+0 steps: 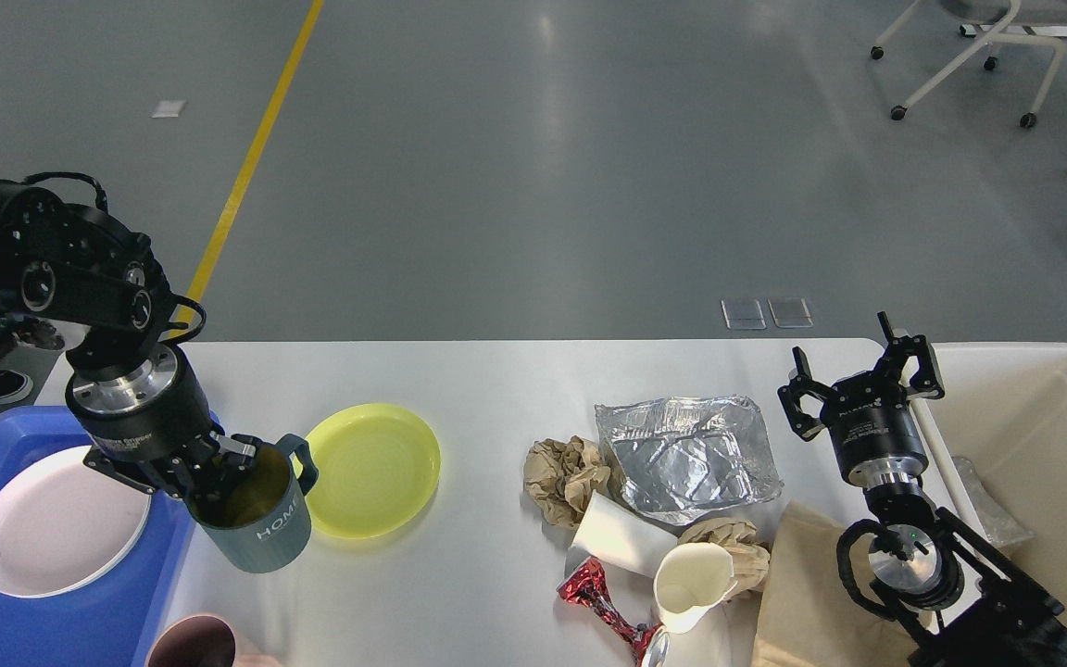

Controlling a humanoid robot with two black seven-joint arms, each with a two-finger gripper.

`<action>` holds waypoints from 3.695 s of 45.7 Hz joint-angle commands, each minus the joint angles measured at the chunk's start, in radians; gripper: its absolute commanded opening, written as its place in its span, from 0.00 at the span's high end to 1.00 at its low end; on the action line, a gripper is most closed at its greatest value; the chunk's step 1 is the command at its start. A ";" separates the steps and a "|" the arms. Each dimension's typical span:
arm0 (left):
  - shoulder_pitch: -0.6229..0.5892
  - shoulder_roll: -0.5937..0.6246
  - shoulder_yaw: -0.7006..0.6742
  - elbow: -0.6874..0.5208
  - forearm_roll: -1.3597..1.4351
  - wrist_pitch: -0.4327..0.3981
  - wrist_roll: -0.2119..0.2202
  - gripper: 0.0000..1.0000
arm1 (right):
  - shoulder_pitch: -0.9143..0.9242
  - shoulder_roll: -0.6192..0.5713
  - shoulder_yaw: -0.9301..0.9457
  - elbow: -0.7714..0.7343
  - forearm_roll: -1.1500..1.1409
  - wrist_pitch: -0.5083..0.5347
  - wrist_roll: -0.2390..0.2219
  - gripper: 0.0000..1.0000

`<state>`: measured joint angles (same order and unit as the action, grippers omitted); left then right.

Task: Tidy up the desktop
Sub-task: 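Grasp the dark green mug and lift it with the left gripper, then lower the green mug into the blue tray corner and release, then raise the left gripper away from the tray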

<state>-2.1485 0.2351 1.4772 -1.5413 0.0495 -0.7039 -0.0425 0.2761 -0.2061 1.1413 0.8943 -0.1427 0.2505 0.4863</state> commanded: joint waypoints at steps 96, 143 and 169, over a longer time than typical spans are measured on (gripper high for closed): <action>0.791 0.658 -0.330 0.377 0.414 0.228 -0.025 0.96 | 0.000 0.001 0.000 0.000 0.003 0.000 0.000 0.00; 0.400 0.601 -0.066 0.337 0.325 0.055 -0.030 0.05 | 0.000 0.001 0.000 0.000 0.003 0.001 0.000 0.00; -0.313 0.073 0.163 -0.002 -0.120 -0.037 -0.022 0.05 | 0.000 -0.001 0.000 0.000 0.003 0.000 0.000 0.00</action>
<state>-2.3376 0.3900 1.6379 -1.4476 0.0108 -0.7412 -0.0661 0.2761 -0.2063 1.1413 0.8943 -0.1397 0.2510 0.4863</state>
